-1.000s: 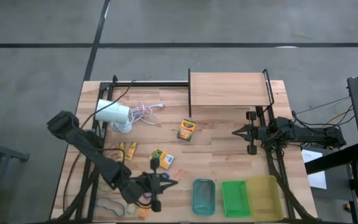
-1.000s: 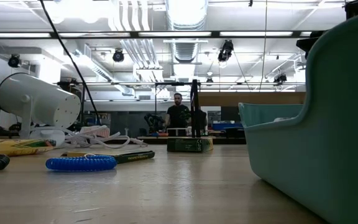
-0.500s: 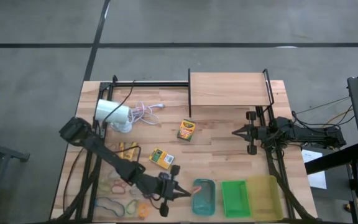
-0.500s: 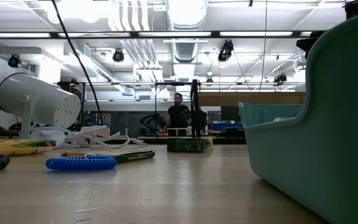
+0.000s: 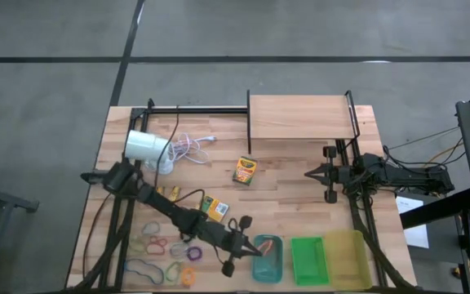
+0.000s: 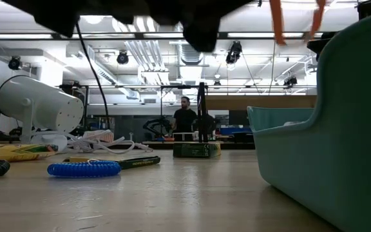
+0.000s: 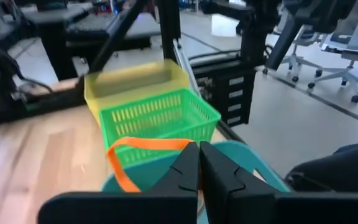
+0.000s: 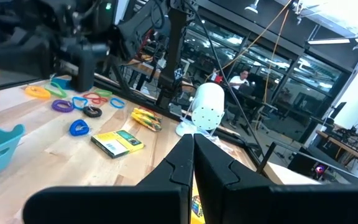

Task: Pick & Place Office Desk Supplies
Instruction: Put the orange rubber band into the blue bin

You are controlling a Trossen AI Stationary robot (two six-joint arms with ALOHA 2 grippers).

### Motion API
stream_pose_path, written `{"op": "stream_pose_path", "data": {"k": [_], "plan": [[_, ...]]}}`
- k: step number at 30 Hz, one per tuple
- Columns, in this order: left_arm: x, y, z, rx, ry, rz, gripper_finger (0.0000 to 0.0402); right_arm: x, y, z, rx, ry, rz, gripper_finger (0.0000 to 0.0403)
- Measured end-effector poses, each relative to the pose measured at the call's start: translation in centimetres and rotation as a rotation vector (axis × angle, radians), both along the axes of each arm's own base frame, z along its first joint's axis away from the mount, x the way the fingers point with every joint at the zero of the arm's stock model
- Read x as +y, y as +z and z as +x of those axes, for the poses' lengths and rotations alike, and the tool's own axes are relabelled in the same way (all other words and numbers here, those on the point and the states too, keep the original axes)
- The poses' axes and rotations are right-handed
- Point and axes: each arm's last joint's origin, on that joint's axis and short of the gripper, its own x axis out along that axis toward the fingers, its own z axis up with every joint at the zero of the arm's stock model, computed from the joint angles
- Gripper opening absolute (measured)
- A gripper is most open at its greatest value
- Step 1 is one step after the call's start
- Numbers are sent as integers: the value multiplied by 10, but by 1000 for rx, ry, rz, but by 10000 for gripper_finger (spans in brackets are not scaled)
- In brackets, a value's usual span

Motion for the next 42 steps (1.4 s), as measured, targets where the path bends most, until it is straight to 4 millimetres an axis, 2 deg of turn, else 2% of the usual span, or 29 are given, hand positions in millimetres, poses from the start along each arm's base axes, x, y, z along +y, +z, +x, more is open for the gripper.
{"op": "stream_pose_path", "data": {"k": [4, 12, 27, 33, 37, 42], "plan": [[-1, -11, 9, 38, 12, -20, 6, 0, 0, 0, 0, 0, 0, 8], [4, -22, 24, 135, 48, -23, 6, 0, 0, 0, 0, -1, 0, 8], [14, -39, 20, 343, 117, -55, 6, 0, 0, 0, 0, 0, 0, 8], [15, -41, 19, 360, 123, -56, 6, 0, 0, 0, 0, 0, 0, 8], [14, -40, 20, 356, 119, -59, 29, 0, 0, 0, 0, 0, 0, 8], [14, -40, 20, 355, 115, -62, 94, 0, 0, 0, 0, 0, 0, 8]]}}
